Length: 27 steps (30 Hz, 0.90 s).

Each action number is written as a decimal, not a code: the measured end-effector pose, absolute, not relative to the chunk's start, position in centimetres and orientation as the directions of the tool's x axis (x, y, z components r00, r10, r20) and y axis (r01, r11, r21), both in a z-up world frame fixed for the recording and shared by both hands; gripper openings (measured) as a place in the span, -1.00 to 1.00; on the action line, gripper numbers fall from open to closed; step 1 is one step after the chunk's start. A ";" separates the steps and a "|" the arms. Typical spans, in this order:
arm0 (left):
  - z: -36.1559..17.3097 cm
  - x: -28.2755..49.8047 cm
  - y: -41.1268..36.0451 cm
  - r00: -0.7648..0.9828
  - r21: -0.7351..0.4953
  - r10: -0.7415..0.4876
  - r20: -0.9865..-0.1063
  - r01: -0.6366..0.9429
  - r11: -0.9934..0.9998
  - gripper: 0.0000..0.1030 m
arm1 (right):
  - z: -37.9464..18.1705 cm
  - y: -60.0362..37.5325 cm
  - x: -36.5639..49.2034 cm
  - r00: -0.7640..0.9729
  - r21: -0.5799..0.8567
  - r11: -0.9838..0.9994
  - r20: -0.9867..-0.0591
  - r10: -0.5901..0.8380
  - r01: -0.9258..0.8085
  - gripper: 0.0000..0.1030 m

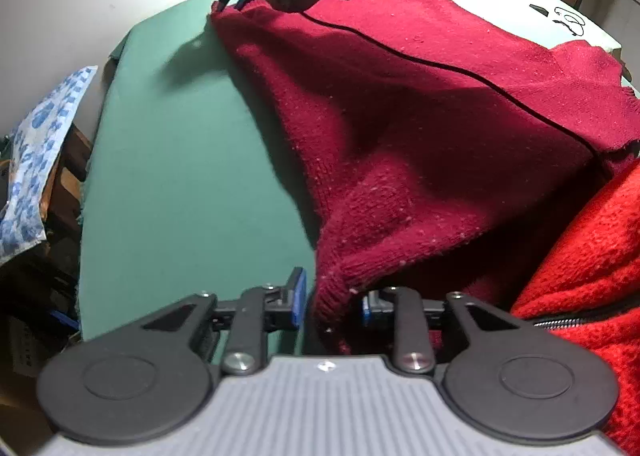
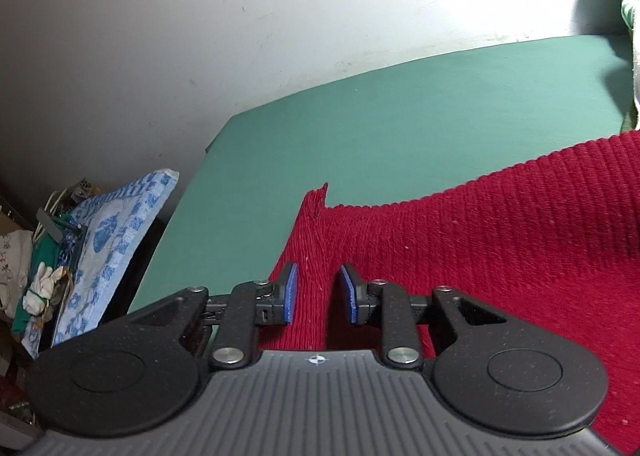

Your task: Fold clothes

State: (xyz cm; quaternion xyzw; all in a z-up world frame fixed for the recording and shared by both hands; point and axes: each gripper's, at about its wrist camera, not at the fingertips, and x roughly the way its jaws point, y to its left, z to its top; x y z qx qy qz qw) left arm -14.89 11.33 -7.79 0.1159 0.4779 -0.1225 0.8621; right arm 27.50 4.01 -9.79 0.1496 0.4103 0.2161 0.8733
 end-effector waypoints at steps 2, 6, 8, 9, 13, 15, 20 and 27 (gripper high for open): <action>-7.8 -14.6 11.6 0.508 0.074 -0.108 -0.854 0.326 0.942 -0.36 | -9.6 3.8 27.4 0.571 0.434 0.858 -0.645 0.508 -0.273 -0.78; -7.8 -14.1 12.0 0.499 0.058 -0.123 -0.858 0.331 0.942 -0.36 | -8.2 2.3 26.8 0.613 0.427 0.852 -0.598 0.517 -0.303 -0.87; -7.8 -14.0 12.1 0.498 0.052 -0.126 -0.858 0.329 0.943 -0.37 | -7.5 1.1 26.4 0.644 0.428 0.851 -0.566 0.514 -0.303 -0.87; -7.8 -14.0 12.1 0.498 0.051 -0.127 -0.858 0.329 0.943 -0.39 | -7.3 0.5 26.2 0.664 0.417 0.859 -0.557 0.499 -0.296 -0.87; -7.6 -14.1 12.3 0.497 0.058 -0.123 -0.859 0.334 0.941 -0.40 | -7.3 -1.0 26.5 0.709 0.351 0.903 -0.568 0.417 -0.250 -0.87; -7.6 -14.2 12.3 0.496 0.062 -0.120 -0.860 0.335 0.940 -0.40 | -8.1 -1.8 26.9 0.702 0.333 0.915 -0.596 0.391 -0.228 -0.87; -7.4 -14.3 12.0 0.488 0.076 -0.111 -0.865 0.348 0.935 -0.42 | -10.0 -3.4 26.9 0.705 0.301 0.936 -0.624 0.337 -0.182 -0.87; -7.2 -14.4 11.1 0.483 0.084 -0.113 -0.868 0.368 0.926 -0.56 | -9.9 -5.2 27.5 0.686 0.441 0.879 -0.583 0.435 -0.183 -0.41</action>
